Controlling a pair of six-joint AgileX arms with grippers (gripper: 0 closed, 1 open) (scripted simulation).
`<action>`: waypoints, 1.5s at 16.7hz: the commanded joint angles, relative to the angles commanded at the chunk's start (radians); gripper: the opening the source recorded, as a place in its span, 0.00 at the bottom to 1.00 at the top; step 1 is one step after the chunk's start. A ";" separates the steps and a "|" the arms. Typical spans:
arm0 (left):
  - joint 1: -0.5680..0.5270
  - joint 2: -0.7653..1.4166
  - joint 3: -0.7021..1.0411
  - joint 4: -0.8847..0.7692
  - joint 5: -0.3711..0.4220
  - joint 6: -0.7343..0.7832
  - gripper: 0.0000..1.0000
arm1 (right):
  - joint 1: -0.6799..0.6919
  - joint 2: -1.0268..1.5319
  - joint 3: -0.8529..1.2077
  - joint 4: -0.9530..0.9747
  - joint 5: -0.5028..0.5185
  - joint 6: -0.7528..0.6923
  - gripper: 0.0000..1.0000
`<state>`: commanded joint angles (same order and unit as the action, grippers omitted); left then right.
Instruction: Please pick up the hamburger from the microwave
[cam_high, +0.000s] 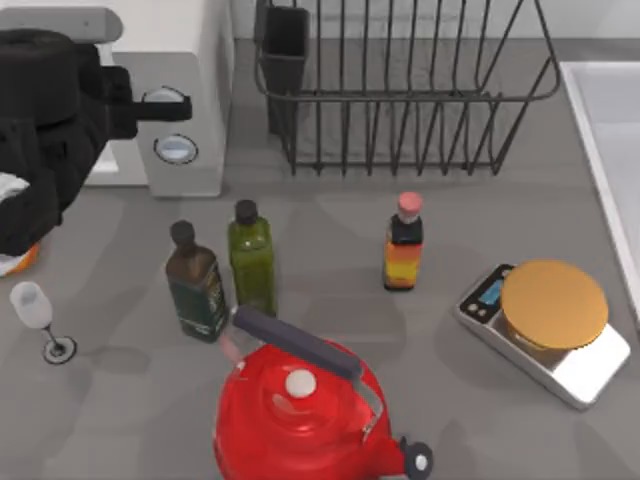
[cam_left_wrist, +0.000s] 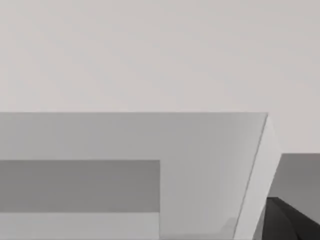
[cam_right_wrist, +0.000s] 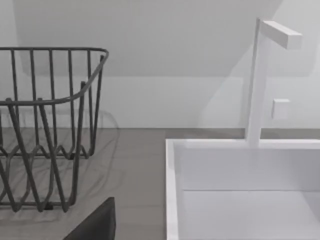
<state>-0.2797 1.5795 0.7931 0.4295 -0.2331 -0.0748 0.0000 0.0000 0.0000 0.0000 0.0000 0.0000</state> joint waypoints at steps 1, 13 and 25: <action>-0.005 -0.005 -0.001 -0.004 -0.005 -0.002 0.00 | 0.000 0.000 0.000 0.000 0.000 0.000 1.00; -0.007 0.291 -0.079 0.378 -0.001 -0.003 0.00 | 0.000 0.000 0.000 0.000 0.000 0.000 1.00; -0.005 0.502 -0.164 0.666 0.003 -0.002 0.08 | 0.000 0.000 0.000 0.000 0.000 0.000 1.00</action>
<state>-0.2852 2.0810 0.6293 1.0950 -0.2305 -0.0764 0.0000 0.0000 0.0000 0.0000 0.0000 0.0000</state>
